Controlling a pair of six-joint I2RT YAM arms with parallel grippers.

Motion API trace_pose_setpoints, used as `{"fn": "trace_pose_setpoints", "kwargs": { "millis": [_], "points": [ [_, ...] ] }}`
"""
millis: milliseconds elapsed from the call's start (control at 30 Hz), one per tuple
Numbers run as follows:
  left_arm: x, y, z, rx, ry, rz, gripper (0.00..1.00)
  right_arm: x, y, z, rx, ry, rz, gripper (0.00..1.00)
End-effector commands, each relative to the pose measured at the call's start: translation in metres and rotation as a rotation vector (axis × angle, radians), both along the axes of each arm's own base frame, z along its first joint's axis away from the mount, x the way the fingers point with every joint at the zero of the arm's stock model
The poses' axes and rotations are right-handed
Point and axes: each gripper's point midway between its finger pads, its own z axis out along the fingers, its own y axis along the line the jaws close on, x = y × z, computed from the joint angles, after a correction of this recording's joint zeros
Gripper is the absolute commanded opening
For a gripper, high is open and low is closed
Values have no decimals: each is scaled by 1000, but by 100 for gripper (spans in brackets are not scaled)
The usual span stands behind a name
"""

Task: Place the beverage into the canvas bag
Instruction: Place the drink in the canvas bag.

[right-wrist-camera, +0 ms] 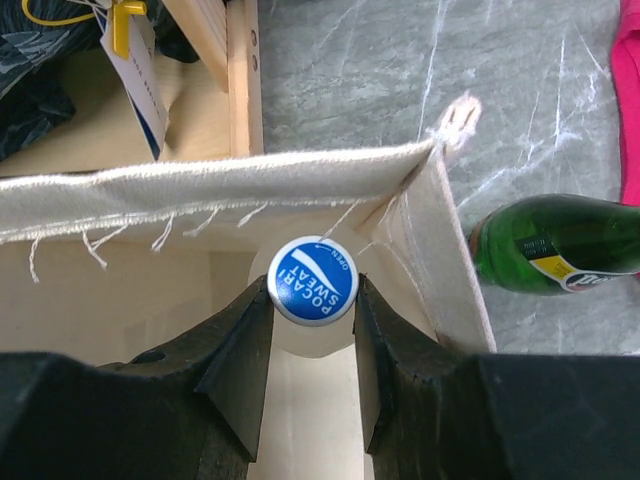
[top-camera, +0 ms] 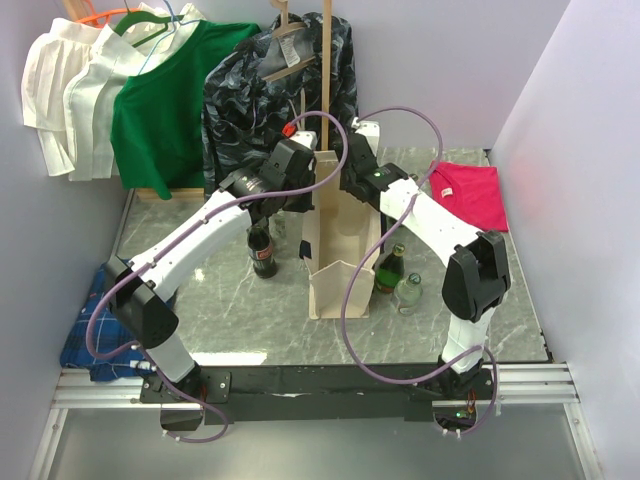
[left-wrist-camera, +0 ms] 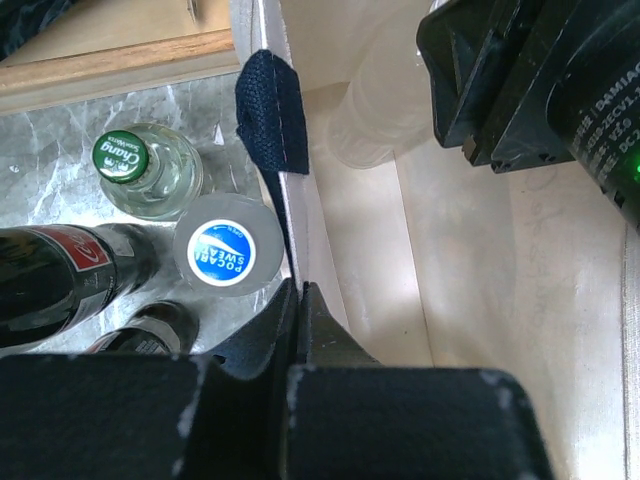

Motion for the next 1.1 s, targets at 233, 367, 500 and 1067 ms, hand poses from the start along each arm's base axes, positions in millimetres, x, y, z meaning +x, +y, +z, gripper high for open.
{"fn": "trace_pose_setpoints", "kwargs": {
  "millis": [233, 367, 500, 1067],
  "points": [
    [7, -1, 28, -29, -72, 3, 8, -14, -17, 7, -62, 4, -53, 0],
    [7, -1, 28, -30, -73, 3, 9, -13, -16, 7, -62, 6, -58, 13],
    [6, 0, 29, -31, -75, 4, 10, -11, -16, 9, -59, 7, -62, 31],
    [5, 3, 30, -29, -80, 10, 13, -2, -13, 24, -56, -17, -73, 58]
  ]
}}
